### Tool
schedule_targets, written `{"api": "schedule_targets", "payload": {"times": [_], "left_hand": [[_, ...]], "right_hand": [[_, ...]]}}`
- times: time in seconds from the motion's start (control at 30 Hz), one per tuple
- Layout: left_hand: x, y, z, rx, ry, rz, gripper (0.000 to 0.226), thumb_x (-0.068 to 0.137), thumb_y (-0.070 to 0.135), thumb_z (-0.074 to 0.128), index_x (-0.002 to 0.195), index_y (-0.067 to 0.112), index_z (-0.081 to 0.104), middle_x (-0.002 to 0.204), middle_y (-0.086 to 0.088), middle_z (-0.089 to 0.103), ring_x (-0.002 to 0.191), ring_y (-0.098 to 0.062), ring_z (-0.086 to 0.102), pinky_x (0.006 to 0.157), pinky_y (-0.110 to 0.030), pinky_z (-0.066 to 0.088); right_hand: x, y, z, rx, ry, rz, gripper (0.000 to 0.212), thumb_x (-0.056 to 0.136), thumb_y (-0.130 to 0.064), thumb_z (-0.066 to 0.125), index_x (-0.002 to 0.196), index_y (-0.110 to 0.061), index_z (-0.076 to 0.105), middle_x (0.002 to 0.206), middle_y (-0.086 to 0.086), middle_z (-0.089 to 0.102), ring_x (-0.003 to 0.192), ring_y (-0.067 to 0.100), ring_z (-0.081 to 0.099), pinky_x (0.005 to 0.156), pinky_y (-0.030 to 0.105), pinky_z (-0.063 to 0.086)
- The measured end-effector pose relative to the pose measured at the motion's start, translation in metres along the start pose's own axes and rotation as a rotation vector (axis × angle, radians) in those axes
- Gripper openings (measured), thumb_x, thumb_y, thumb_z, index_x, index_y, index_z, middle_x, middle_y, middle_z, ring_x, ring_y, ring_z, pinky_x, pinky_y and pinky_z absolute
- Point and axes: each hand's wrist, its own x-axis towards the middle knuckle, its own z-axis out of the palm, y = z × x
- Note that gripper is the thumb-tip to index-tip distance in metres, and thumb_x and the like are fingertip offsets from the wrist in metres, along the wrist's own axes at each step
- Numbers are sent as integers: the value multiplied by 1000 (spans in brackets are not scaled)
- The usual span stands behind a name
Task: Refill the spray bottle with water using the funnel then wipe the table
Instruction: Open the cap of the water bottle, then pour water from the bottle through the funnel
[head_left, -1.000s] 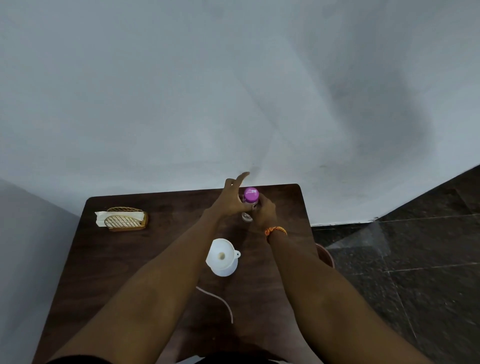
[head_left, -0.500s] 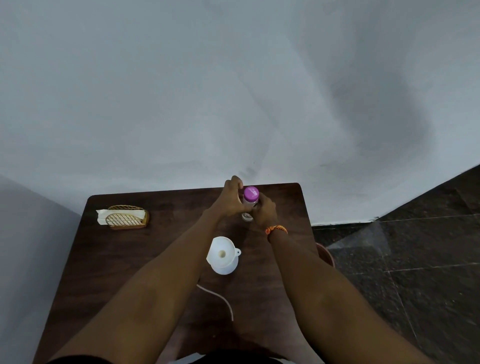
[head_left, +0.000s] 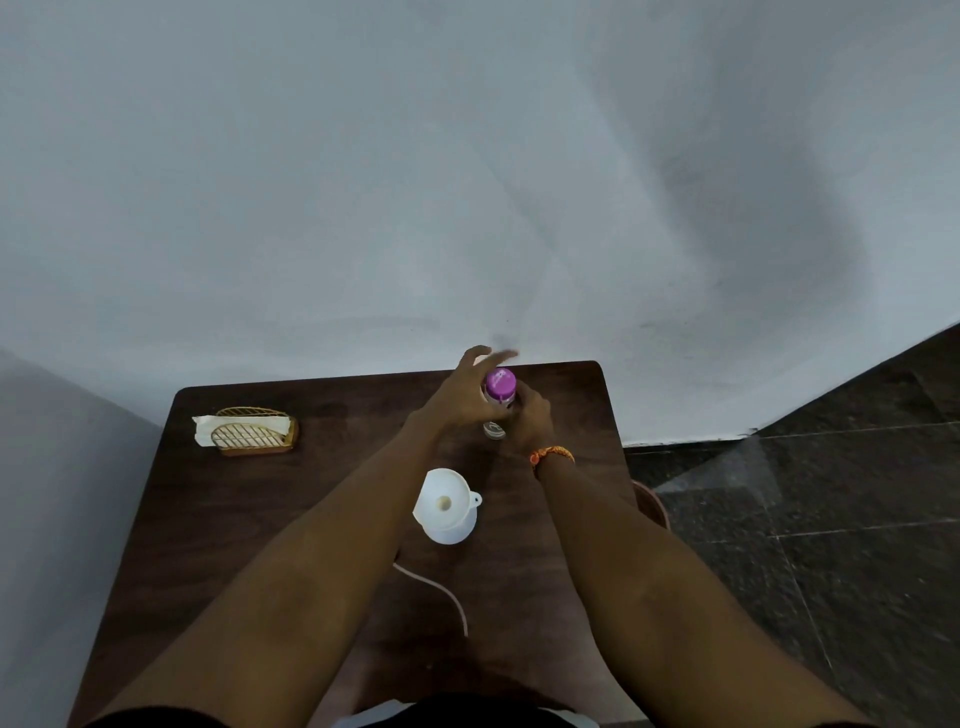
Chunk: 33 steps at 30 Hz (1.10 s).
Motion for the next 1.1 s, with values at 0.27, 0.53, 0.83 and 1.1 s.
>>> {"api": "schedule_targets", "payload": {"times": [0.27, 0.53, 0.83, 1.1], "left_hand": [[-1, 15, -6, 35, 163, -22, 53, 70, 47, 90, 114, 22, 75, 106, 5, 78, 97, -15, 71, 91, -39, 59], [-24, -35, -39, 82, 298, -160, 54, 64, 47, 94, 108, 25, 74, 105, 0, 68, 98, -14, 60, 85, -23, 46], [-110, -133, -19, 227, -6, -549, 64, 61, 20, 98, 118, 11, 71, 120, -10, 68, 112, -29, 63, 96, -37, 53], [-118, -186, 19, 302, -7, -597, 68, 74, 22, 89, 134, 4, 63, 140, -19, 58, 127, -41, 56, 109, -47, 46]], "right_hand": [[3, 2, -1, 15, -17, 47, 41, 81, -10, 85, 119, -8, 71, 97, 7, 72, 80, 6, 62, 62, -4, 41], [3, 4, 8, -9, 53, 20, 43, 74, -16, 88, 114, -16, 73, 102, -2, 75, 89, 7, 61, 71, -5, 35], [5, 12, 18, -15, 58, 44, 48, 74, -18, 88, 119, -19, 71, 106, -6, 75, 95, 5, 62, 85, 15, 43], [2, 21, 34, -50, 15, 47, 53, 74, -15, 86, 125, -19, 69, 113, -3, 76, 101, 7, 64, 87, 14, 43]]}}
